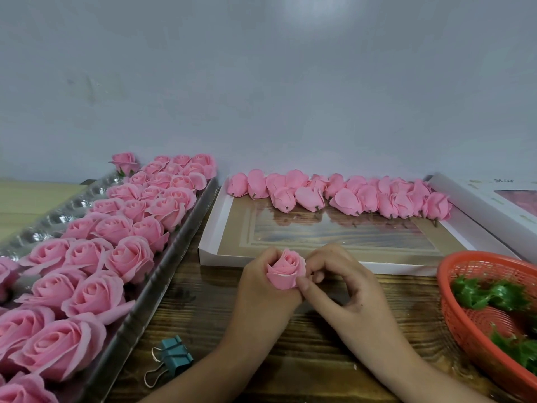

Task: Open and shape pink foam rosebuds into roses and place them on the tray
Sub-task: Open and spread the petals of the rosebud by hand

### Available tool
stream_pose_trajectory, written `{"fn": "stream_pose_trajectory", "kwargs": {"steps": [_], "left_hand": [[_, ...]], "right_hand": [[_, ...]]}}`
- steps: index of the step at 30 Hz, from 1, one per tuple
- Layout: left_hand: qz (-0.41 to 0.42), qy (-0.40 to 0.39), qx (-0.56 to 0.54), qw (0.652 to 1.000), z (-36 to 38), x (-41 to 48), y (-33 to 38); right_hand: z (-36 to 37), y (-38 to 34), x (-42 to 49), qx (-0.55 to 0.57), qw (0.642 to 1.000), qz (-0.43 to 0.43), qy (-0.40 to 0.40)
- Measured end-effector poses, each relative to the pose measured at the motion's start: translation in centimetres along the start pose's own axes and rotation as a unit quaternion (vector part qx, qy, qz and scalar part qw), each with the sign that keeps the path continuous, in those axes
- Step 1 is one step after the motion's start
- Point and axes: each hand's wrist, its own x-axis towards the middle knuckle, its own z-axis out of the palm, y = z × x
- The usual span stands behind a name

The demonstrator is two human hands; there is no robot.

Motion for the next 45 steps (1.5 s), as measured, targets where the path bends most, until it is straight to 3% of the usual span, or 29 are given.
{"fn": "stream_pose_trajectory", "kwargs": {"steps": [9, 19, 23, 26, 30, 41, 45], "left_hand": [[-0.024, -0.012, 0.020, 0.999, -0.2, 0.1, -0.6], [0.043, -0.010, 0.064, 0.997, -0.1, 0.4, -1.2], [0.051, -0.018, 0.118, 0.992, 0.1, 0.3, -2.1], [-0.007, -0.020, 0.075, 0.997, 0.4, 0.1, -2.1], [0.023, -0.018, 0.135, 0.990, 0.4, 0.2, -2.2], [0.028, -0.035, 0.089, 0.995, -0.1, 0.1, -1.3], [0.012, -0.040, 0.084, 0.996, 0.0, 0.5, -1.8]], "right_hand": [[0.0, -0.4, 0.1, 0.025, 1.000, 0.009, -0.014], [0.0, -0.8, -0.1, 0.034, 0.999, 0.009, -0.012], [0.1, -0.9, -0.4, 0.056, 0.997, 0.059, -0.016], [0.2, -0.8, -0.5, 0.068, 0.994, 0.088, -0.008], [0.3, -0.9, -0.3, 0.077, 0.993, 0.086, -0.003], [0.0, -0.9, -0.2, 0.125, 0.989, 0.062, -0.039], [0.1, -0.7, -0.2, 0.089, 0.994, 0.060, -0.008]]}}
